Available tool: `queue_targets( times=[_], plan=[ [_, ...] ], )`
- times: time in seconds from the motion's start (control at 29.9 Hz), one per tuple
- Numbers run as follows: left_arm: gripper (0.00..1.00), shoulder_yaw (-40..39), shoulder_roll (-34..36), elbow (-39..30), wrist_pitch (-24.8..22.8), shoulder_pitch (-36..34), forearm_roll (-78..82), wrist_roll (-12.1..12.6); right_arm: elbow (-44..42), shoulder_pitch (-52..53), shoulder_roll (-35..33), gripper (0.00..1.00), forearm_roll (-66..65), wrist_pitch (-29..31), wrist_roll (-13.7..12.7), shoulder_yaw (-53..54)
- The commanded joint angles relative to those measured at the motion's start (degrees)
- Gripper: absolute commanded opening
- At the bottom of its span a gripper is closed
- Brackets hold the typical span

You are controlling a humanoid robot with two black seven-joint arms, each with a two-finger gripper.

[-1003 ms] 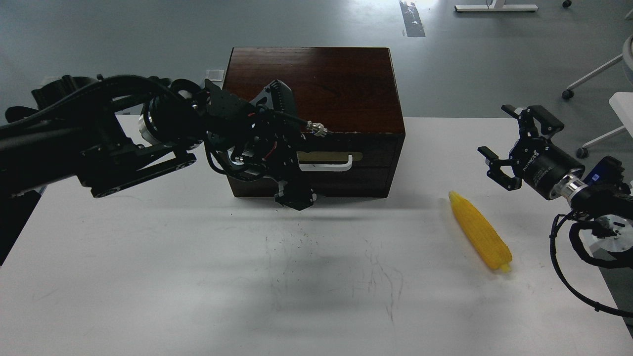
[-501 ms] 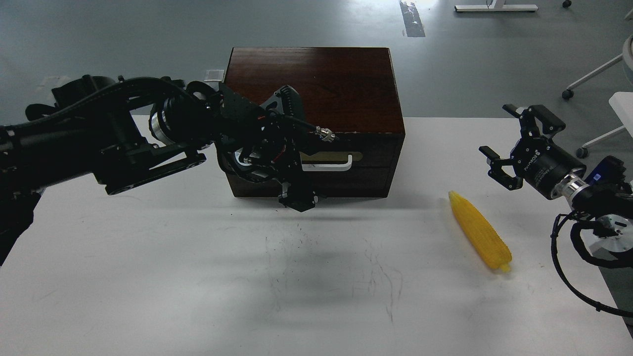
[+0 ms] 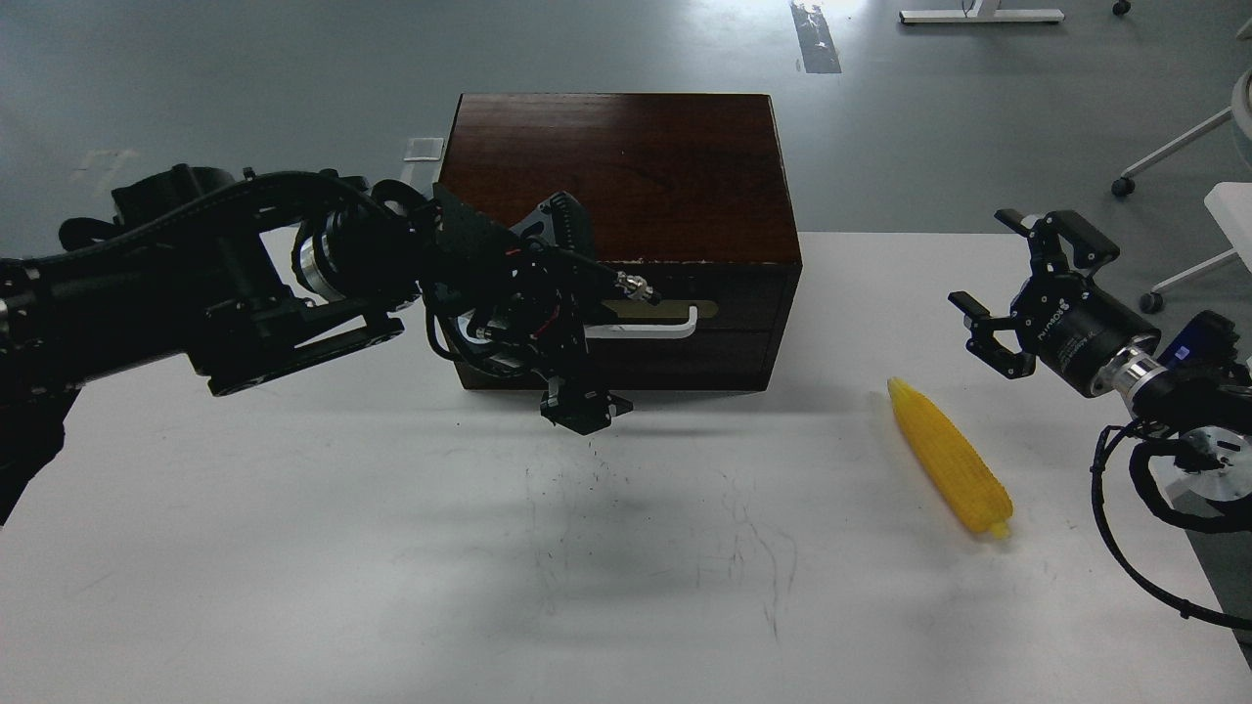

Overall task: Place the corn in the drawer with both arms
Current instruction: 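Pull the drawer toward the robot with the left gripper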

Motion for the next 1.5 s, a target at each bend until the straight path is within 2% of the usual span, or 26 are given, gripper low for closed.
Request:
queue_targets(
  times=[0.0,0.33,1.0,1.47],
  plan=[
    [0.99,0.69,0.09,-0.45,0.00,-0.13,-0.20,-0.01,0.00,-0.10,0.01,0.99,0.00,0.00,0.00,0.00],
    [0.99,0.78,0.09,-2.90,0.00,-0.05,-0.99,-0.01,0.00,-0.19,0.01,1.00,0.00,0.00,0.00,0.09],
    [0.99,0.87,7.03,-20.30,0.00,-0.05,-1.43,-0.01,0.00,-0.27,-0.16,1.00,0.00,0.00,0.00,0.09],
    [0.99,0.08,7.29,-20.40,0.00,-2.68,-5.63,-0.01,0.00,-0.19,-0.16,1.00,0.00,0.00,0.00,0.09]
  ],
)
